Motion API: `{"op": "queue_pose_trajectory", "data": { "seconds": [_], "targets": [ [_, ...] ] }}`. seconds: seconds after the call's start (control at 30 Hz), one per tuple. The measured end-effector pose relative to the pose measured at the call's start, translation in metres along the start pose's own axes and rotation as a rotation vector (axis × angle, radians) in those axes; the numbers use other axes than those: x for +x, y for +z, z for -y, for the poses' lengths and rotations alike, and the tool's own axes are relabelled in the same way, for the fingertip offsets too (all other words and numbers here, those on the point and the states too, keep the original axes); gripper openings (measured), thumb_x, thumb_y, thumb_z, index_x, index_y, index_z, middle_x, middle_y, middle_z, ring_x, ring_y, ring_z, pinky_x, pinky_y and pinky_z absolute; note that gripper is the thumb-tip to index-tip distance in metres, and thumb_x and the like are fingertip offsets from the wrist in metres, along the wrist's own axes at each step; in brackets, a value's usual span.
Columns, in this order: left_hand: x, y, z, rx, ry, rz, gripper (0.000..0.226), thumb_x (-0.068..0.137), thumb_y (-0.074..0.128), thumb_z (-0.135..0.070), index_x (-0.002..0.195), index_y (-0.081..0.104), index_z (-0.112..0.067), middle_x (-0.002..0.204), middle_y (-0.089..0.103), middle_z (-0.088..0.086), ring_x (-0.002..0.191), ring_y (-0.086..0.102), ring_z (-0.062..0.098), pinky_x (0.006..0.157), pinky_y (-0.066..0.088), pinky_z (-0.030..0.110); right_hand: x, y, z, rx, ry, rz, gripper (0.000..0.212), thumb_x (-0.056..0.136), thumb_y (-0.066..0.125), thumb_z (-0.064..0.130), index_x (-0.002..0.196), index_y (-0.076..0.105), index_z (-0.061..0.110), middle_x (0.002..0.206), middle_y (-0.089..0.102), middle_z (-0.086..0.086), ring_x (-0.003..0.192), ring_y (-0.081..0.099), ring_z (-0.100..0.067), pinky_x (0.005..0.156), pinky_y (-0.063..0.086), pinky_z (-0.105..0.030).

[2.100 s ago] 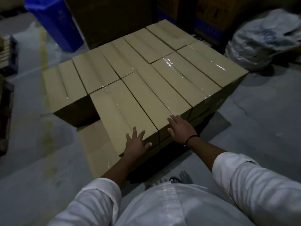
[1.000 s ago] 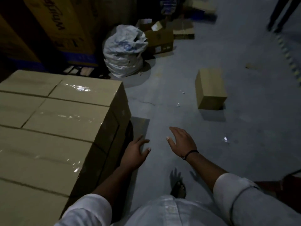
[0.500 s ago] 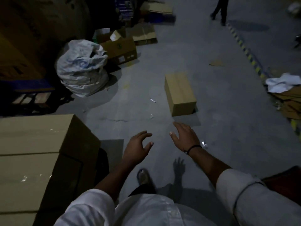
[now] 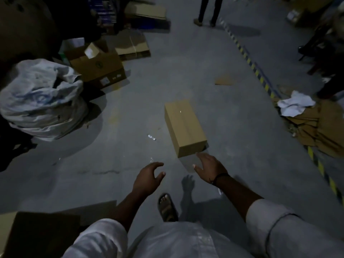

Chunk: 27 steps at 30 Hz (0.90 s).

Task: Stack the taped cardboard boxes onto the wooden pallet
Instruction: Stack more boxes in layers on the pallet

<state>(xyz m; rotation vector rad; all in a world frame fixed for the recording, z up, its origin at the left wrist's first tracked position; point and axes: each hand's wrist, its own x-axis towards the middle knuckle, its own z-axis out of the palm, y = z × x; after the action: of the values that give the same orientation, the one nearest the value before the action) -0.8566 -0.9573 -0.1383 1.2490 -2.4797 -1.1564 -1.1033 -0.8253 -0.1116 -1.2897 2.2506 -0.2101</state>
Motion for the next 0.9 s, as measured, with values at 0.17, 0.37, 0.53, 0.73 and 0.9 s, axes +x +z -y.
{"op": "queue_pose_trajectory", "data": {
  "seconds": [0.17, 0.37, 0.53, 0.73, 0.9],
  "targets": [
    [0.094, -0.017, -0.006, 0.015, -0.02, 0.054, 0.042, 0.095, 0.068, -0.04, 0.134, 0.064, -0.023, 0.138, 0.063, -0.002, 0.128, 0.057, 0.018, 0.105, 0.045, 0.032, 0.081, -0.034, 0.003, 0.044, 0.058, -0.005, 0.066, 0.101, 0.053, 0.042, 0.157, 0.032, 0.015, 0.158, 0.038, -0.012, 0.141, 0.039, -0.033, 0.113, 0.036, -0.038],
    [0.186, -0.02, -0.024, -0.028, -0.071, 0.057, 0.042, 0.095, 0.069, -0.037, 0.134, 0.064, -0.022, 0.137, 0.064, 0.0, 0.127, 0.058, 0.019, 0.102, 0.044, 0.029, 0.158, -0.063, -0.014, 0.071, 0.069, 0.027, 0.071, 0.094, 0.047, 0.051, 0.152, 0.04, 0.01, 0.15, 0.047, -0.016, 0.133, 0.047, -0.037, 0.109, 0.04, -0.041],
    [0.263, -0.005, -0.034, -0.034, -0.147, 0.049, 0.044, 0.095, 0.068, -0.04, 0.136, 0.063, -0.023, 0.139, 0.062, -0.001, 0.127, 0.058, 0.019, 0.103, 0.046, 0.033, 0.248, -0.087, -0.053, 0.052, 0.037, 0.088, 0.065, 0.099, 0.054, 0.042, 0.156, 0.034, 0.016, 0.156, 0.041, -0.008, 0.136, 0.043, -0.033, 0.109, 0.041, -0.04],
    [0.351, 0.029, -0.052, 0.012, -0.338, 0.101, 0.049, 0.095, 0.066, -0.046, 0.139, 0.059, -0.028, 0.137, 0.063, 0.001, 0.127, 0.057, 0.02, 0.102, 0.048, 0.034, 0.363, -0.114, -0.109, 0.014, -0.014, 0.22, 0.065, 0.102, 0.048, 0.04, 0.158, 0.026, 0.016, 0.161, 0.031, -0.008, 0.143, 0.034, -0.031, 0.114, 0.034, -0.037],
    [0.43, 0.064, -0.066, 0.099, -0.364, 0.229, 0.058, 0.096, 0.061, -0.053, 0.147, 0.051, -0.028, 0.149, 0.053, -0.004, 0.135, 0.051, 0.019, 0.108, 0.044, 0.037, 0.439, -0.12, -0.161, -0.052, -0.035, 0.257, 0.066, 0.102, 0.046, 0.044, 0.159, 0.024, 0.019, 0.167, 0.017, -0.006, 0.151, 0.016, -0.03, 0.121, 0.024, -0.041]
  ]
}}
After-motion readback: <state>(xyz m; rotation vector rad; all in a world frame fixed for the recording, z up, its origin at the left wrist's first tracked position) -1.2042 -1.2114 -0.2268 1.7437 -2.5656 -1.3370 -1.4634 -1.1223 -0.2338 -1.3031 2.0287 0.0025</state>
